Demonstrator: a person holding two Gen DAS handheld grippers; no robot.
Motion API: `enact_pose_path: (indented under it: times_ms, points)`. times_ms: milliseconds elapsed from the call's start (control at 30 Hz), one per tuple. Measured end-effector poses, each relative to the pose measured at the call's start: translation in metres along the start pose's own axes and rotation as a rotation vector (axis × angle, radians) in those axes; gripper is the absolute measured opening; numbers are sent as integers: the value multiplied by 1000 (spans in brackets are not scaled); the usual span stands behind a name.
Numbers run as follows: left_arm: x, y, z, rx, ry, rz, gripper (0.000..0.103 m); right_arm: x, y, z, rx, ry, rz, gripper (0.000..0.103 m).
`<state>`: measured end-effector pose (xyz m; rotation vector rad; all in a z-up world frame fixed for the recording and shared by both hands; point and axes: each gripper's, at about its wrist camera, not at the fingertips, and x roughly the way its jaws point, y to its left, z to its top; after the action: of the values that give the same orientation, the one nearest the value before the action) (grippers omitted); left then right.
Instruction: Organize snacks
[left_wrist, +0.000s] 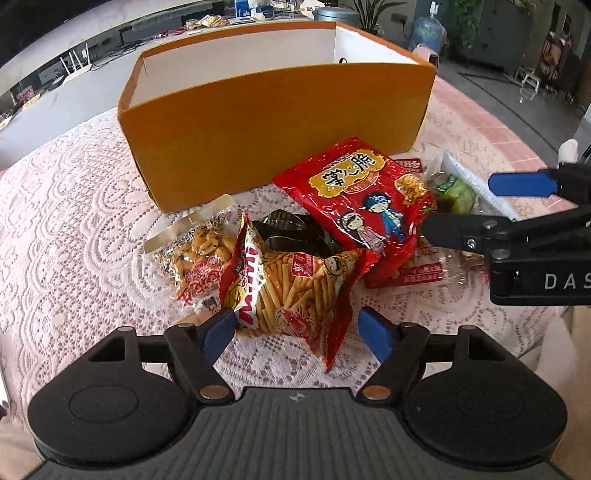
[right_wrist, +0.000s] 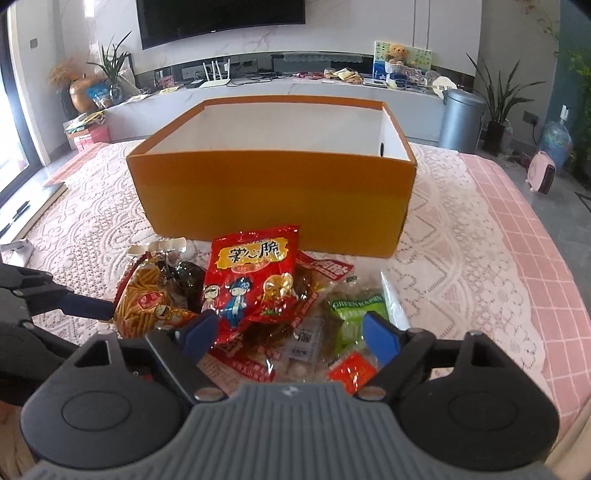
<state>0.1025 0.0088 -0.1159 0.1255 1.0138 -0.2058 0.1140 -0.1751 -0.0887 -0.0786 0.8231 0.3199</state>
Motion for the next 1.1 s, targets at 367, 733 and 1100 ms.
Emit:
enact_pose_path:
  times_ms: [367,733,1100]
  points:
    - [8,-2,3,24,6,11,74,35,18,16,-91,7,-30,91]
    - [-40,53,-2,-224,-97,-78,63,44,22,17,-101,5,-24,94]
    - [-43,70,16,-287,-134,-18,63,64,38,22,-127,45,-37,95]
